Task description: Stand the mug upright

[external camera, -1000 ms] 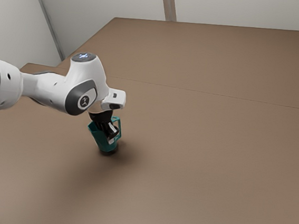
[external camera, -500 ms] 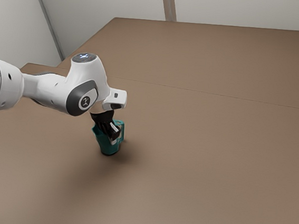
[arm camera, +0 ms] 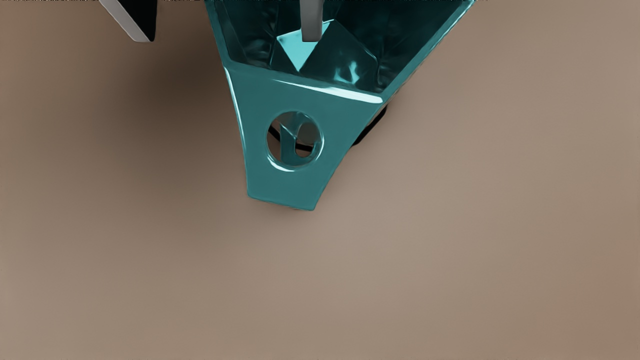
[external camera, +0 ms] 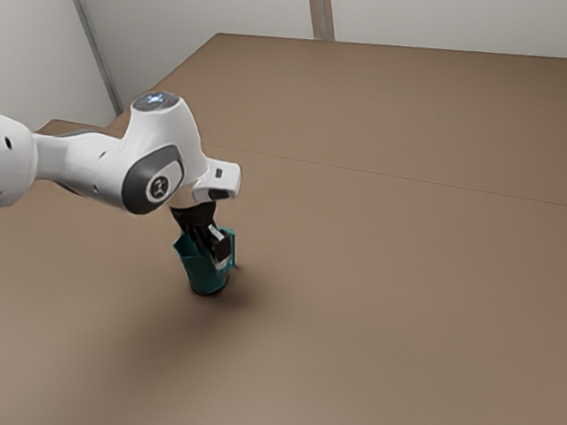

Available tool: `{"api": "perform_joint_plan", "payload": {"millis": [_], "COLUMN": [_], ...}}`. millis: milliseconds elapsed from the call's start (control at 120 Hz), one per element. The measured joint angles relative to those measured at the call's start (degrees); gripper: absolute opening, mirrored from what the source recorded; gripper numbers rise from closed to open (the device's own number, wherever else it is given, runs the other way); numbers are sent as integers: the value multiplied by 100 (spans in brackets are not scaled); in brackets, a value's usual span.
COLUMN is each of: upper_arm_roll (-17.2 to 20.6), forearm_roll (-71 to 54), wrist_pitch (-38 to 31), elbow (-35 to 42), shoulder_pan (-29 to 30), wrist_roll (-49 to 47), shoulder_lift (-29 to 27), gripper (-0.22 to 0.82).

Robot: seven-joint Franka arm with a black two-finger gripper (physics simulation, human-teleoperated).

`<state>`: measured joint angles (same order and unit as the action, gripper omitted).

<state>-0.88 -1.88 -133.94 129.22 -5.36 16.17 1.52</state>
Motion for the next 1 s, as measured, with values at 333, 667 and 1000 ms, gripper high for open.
{"api": "perform_joint_plan", "payload": {"millis": [333, 667, 1000], "upper_arm_roll": [8, 18, -71], "forearm_roll": [-5, 9, 332], "wrist_pitch": [215, 916, 2547], "elbow": [-45, -1213, -3494], "shoulder_pan": [-50, 78, 215], "wrist_roll": [-3, -14, -190], "shoulder_lift": [-408, -403, 627], "gripper": [27, 39, 56]}}
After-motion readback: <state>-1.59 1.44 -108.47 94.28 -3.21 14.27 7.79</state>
